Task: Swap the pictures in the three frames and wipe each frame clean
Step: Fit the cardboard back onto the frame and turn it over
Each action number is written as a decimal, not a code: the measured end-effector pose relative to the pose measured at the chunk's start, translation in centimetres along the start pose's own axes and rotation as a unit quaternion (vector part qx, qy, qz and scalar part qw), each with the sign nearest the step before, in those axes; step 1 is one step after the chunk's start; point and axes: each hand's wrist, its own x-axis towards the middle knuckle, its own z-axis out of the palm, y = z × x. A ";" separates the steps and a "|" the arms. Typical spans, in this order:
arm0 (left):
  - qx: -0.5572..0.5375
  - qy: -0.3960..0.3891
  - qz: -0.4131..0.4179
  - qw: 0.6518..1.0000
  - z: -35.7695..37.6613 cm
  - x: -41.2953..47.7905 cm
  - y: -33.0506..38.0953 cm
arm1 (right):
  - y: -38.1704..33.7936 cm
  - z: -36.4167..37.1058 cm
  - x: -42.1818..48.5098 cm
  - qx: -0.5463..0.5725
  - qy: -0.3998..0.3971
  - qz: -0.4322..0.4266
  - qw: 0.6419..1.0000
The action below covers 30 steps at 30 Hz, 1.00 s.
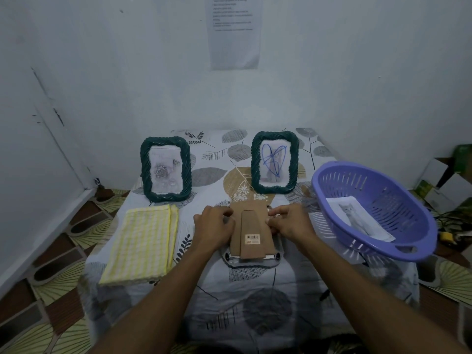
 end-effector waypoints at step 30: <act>0.003 -0.077 0.080 0.994 1.7 -0.3 -2.0 | 1.3 -2.3 2.1 0.177 0.039 0.061 0.981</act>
